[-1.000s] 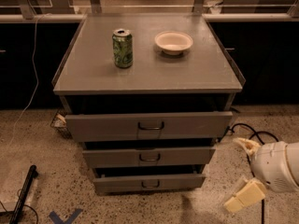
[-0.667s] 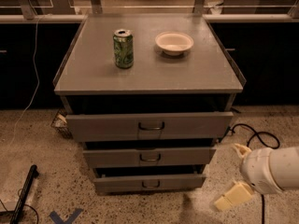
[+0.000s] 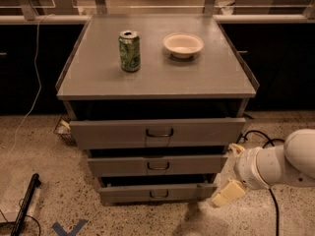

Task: Open middle drawer

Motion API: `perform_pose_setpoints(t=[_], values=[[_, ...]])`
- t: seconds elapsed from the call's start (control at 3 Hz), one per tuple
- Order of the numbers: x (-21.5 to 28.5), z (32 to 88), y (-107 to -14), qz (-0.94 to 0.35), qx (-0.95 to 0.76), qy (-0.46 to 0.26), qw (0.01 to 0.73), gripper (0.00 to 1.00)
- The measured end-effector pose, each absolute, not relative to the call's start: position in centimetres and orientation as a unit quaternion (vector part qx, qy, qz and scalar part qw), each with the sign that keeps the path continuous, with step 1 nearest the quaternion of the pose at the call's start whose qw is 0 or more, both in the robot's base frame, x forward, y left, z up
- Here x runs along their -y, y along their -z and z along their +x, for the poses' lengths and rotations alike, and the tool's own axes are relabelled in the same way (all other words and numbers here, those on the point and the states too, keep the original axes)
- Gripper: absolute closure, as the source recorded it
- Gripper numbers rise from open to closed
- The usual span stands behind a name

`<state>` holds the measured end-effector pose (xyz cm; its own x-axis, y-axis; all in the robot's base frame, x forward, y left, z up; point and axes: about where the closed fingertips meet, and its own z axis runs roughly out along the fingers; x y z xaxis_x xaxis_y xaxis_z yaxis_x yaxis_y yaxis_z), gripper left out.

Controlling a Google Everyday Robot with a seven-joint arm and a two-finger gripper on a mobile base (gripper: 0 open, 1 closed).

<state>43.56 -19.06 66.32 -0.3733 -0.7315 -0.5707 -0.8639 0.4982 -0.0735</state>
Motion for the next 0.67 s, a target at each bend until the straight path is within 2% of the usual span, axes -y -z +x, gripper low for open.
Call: perform_pose_setpoints(t=[0.67], values=[[17.6,43.7,-65.3,-0.493,-0.813,-0.132,0.281,0.0]])
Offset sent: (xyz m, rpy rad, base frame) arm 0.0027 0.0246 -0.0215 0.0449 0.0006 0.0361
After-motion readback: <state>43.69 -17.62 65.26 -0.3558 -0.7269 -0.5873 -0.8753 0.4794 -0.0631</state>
